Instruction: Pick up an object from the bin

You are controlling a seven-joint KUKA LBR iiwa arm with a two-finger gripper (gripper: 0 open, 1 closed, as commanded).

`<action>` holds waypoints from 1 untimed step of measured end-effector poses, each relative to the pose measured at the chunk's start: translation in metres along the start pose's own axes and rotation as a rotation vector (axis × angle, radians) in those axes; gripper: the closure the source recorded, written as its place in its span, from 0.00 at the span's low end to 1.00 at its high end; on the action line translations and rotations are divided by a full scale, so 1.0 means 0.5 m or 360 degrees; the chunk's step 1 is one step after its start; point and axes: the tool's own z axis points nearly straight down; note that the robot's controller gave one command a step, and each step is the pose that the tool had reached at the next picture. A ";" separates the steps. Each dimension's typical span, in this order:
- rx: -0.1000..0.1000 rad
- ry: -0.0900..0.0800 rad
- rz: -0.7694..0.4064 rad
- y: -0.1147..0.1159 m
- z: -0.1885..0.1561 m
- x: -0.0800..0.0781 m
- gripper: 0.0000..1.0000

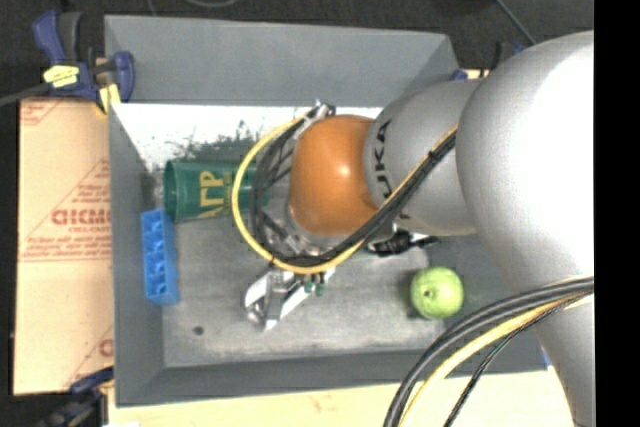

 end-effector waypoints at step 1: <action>0.0001 0.0021 0.0038 -0.040 -0.003 -0.079 1.00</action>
Offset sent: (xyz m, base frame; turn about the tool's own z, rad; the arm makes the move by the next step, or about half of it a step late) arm 0.0000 0.0000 0.0000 0.0000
